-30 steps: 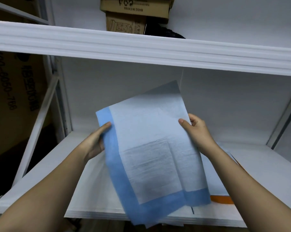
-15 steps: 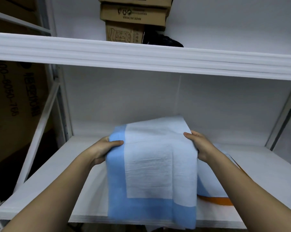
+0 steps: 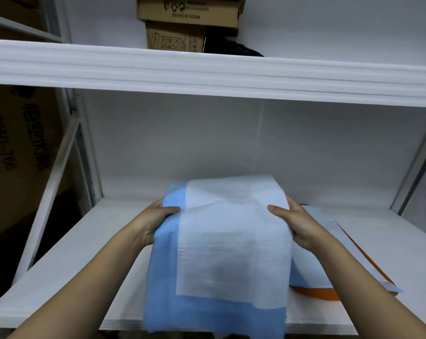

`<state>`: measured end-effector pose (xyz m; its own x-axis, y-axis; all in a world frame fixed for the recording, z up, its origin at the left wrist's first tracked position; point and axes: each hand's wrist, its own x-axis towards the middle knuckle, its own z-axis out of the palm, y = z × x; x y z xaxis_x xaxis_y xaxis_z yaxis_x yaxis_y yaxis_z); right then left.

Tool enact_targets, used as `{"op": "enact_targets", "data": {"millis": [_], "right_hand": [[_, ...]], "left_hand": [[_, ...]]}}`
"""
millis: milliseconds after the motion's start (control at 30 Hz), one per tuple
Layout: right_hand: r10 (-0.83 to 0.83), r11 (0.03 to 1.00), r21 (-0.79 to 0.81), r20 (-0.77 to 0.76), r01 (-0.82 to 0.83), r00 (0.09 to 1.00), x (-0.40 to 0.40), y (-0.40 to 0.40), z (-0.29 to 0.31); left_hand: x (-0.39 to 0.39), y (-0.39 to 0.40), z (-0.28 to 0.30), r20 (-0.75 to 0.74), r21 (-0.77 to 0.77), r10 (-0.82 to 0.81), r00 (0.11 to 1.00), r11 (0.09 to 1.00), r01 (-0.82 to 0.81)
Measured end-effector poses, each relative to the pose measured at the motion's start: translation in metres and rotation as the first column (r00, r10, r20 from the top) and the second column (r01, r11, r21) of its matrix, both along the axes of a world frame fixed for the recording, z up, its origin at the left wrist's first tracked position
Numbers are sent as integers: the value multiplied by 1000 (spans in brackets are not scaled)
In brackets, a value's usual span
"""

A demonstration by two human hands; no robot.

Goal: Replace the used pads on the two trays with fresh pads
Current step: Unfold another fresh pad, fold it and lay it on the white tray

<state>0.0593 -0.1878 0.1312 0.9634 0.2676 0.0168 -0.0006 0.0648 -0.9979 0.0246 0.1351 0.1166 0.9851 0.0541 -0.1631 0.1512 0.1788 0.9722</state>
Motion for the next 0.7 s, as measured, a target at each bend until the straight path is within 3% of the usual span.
{"op": "enact_targets", "data": {"millis": [200, 300, 500, 600, 700], "right_hand": [[-46, 986, -168, -153, 20, 987, 50, 9, -58], [-98, 957, -286, -140, 55, 985, 82, 13, -107], [-243, 796, -559, 59, 234, 968, 129, 25, -183], [-261, 711, -608, 236, 352, 936, 133, 30, -192], [-158, 576, -755, 275, 314, 949, 132, 30, -189]], "left_hand": [[33, 7, -66, -95, 123, -113, 989, 984, 125], [54, 8, -102, -97, 210, -70, 993, 974, 89], [99, 6, -154, 8, 591, 24, 1000, 806, -24], [123, -4, -158, 1, 675, 82, 997, 735, -61], [141, -18, -159, -65, 680, 132, 989, 731, -53]]}}
